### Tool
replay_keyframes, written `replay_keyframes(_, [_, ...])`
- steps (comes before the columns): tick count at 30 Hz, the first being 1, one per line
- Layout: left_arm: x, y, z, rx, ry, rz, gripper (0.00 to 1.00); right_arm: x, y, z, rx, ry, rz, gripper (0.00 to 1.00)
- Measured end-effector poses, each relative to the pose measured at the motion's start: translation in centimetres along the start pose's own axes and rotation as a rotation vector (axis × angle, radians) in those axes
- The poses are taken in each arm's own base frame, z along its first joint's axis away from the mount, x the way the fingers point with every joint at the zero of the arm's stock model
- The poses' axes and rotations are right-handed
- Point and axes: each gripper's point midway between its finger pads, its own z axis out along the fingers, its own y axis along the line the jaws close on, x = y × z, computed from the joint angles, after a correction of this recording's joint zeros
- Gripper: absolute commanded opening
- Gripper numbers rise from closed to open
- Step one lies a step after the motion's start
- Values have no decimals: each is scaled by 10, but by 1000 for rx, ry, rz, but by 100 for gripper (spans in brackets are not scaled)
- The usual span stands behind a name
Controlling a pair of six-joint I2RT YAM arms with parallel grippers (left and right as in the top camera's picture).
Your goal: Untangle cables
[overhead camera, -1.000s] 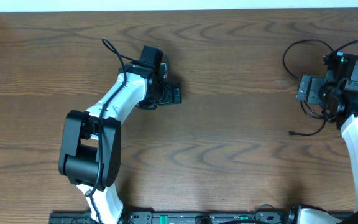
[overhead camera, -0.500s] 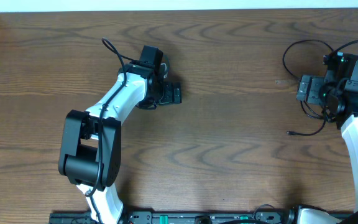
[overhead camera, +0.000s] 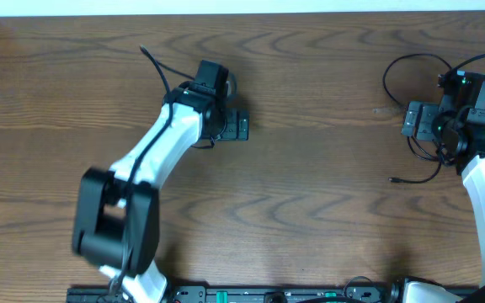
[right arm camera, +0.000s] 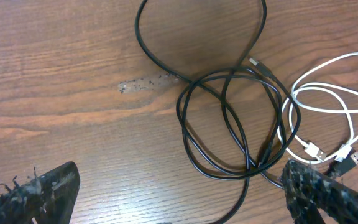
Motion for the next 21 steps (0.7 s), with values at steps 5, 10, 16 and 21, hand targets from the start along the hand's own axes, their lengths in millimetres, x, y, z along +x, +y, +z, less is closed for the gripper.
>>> replay_keyframes(5, [-16, -8, -46, 3, -204, 139, 98, 0, 0, 0, 0, 0, 0, 99])
replay_keyframes(10, [-15, 15, -57, 3, -427, 147, 98, 0, 0, 0, 0, 0, 0, 99])
replay_keyframes(16, [21, 58, -49, -21, -604, 72, 98, 0, 0, 0, 0, 0, 0, 99])
replay_keyframes(21, [56, 89, -46, -36, -678, -40, 98, 0, 0, 0, 0, 1, 0, 99])
